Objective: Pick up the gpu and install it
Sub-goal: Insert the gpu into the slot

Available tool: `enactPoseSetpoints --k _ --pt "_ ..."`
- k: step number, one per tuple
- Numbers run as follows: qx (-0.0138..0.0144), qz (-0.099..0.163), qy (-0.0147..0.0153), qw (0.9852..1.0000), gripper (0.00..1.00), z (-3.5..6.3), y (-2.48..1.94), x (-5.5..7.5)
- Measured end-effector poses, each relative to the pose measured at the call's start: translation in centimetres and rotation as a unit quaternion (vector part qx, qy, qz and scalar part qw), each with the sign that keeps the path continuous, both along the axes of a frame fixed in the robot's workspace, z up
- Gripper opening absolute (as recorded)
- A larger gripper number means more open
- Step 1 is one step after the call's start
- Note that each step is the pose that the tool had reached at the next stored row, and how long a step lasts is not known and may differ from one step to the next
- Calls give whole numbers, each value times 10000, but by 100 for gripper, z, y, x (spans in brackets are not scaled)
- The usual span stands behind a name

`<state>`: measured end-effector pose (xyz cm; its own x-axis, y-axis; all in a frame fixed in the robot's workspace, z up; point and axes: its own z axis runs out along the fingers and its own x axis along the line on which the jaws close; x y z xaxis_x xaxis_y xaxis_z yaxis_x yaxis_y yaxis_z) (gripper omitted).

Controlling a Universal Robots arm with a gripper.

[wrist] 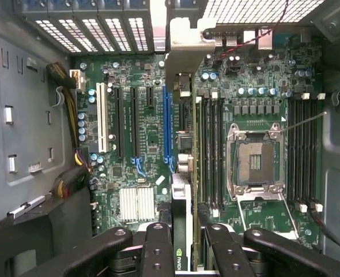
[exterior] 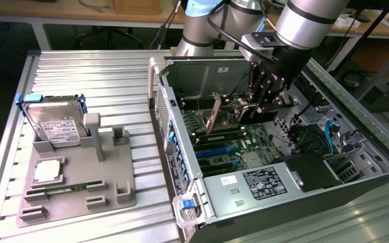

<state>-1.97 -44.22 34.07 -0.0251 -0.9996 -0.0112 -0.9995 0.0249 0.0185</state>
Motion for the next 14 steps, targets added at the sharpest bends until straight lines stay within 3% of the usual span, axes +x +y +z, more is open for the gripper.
enactPoseSetpoints --k 14 --pt "-2 0 0 10000 27 -33 42 -99"
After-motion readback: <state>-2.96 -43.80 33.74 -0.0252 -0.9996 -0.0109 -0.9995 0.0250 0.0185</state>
